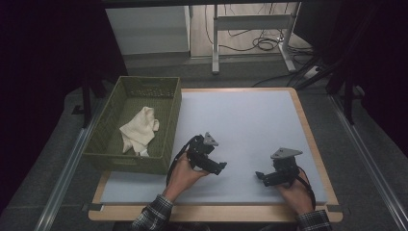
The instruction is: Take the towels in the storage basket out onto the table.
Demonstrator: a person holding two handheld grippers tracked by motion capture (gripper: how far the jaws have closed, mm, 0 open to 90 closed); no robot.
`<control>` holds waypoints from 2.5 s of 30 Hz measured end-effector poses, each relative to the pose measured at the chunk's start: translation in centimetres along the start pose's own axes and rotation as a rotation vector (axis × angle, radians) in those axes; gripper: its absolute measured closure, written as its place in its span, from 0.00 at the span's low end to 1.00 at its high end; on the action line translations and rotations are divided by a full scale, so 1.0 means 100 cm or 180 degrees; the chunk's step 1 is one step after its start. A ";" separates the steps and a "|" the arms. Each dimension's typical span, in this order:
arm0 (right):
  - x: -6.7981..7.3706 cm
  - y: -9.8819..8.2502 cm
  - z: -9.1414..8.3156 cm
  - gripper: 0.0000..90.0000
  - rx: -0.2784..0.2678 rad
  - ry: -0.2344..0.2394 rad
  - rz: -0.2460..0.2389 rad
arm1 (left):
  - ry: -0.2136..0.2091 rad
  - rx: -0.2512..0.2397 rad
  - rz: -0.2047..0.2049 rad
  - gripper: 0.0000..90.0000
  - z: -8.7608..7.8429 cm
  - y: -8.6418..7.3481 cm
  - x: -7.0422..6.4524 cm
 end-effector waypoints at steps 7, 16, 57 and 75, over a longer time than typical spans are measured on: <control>0.000 0.000 0.000 0.00 0.0002 0.0001 0.0001 | 0.0021 0.0040 0.0041 0.03 -0.013 0.015 0.007; 0.000 0.000 0.000 0.00 -0.0001 0.0003 0.0002 | -0.0015 0.0052 0.0032 0.02 -0.026 0.033 0.020; 0.000 0.000 0.000 0.00 -0.0007 0.0000 0.0002 | 0.0502 0.0144 -0.0535 0.01 -0.093 0.028 0.148; 0.000 0.000 0.000 0.00 -0.0006 0.0001 -0.0001 | 0.0624 0.0192 -0.0898 0.02 -0.110 -0.013 0.197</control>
Point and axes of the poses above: each handheld gripper's, and its own axes: z roughly forward along the jaws, y roughly out of its top, x roughly to its left, the point moved 6 cm from there along z, roughly forward along the jaws, and after that the axes turned 11 degrees about x, right-handed, at the moved point
